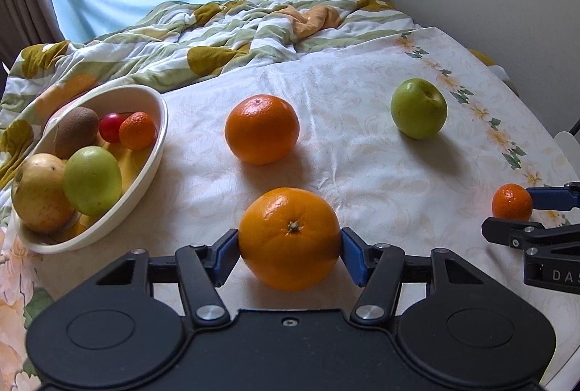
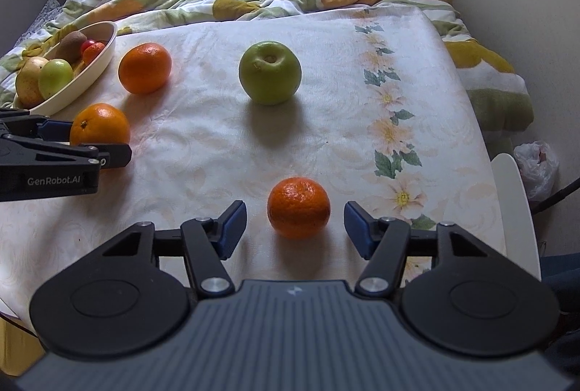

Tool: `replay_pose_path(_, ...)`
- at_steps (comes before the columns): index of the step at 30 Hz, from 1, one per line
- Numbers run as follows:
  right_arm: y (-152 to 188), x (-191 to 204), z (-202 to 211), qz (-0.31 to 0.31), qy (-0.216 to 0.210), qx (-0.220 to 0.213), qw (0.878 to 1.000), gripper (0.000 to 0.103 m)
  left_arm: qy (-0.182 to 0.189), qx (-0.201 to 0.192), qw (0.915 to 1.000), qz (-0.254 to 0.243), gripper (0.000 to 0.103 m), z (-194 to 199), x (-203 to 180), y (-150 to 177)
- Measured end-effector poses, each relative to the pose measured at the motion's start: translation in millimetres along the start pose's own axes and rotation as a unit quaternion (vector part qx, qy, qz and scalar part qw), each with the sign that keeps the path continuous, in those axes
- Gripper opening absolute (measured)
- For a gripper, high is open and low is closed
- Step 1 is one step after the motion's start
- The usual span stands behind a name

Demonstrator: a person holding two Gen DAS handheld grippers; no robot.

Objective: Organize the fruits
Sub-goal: 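Grasp a large orange with the left tool while the right grasps a mandarin, then carry both citrus fruits over the bowl and release them inside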

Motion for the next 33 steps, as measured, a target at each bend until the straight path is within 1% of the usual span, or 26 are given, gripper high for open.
replay_pose_path(2, 0, 0, -1, -0.002, 0.002, -0.001, 1.000, 0.073, 0.002, 0.000, 1.0000, 0.006, 0.064, 2, 1, 2)
replay_pose_path(4, 0, 1, -1, -0.006, 0.003, -0.001, 1.000, 0.068, 0.002, 0.001, 1.0000, 0.008, 0.064, 3, 1, 4)
replay_pose_path(6, 1, 2, -2, -0.007, 0.006, 0.003, 1.000, 0.052, 0.003, 0.001, 1.0000, 0.009, 0.063, 4, 1, 6)
replay_pose_path(11, 0, 3, -1, -0.007, 0.006, 0.005, 1.000, 0.052, 0.001, -0.002, 0.9999, 0.015, 0.063, 9, 3, 7)
replay_pose_path(18, -4, 8, 8, -0.002, -0.001, -0.001, 1.000, 0.052, -0.007, -0.018, 0.9993, 0.032, 0.063, 28, 7, 7)
replay_pose_path(26, -12, 15, 28, 0.008, -0.015, -0.013, 1.000, 0.052, -0.027, -0.039, 0.9972, 0.057, 0.063, 65, 15, 3)
replay_pose_path(33, -24, 25, 53, 0.024, -0.035, -0.029, 0.999, 0.052, -0.047, -0.066, 0.9933, 0.082, 0.063, 105, 23, 0)
Point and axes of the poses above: each gripper's, at about its wrist camera, not at the fingertips, and z roughly against the way its jaws point, x to its left, y to its underside, the point moved 10 cm from there along -z, roughly the way its jaws point, and after that the axes turned 6 degrees about -z, right-handed, at the moved point
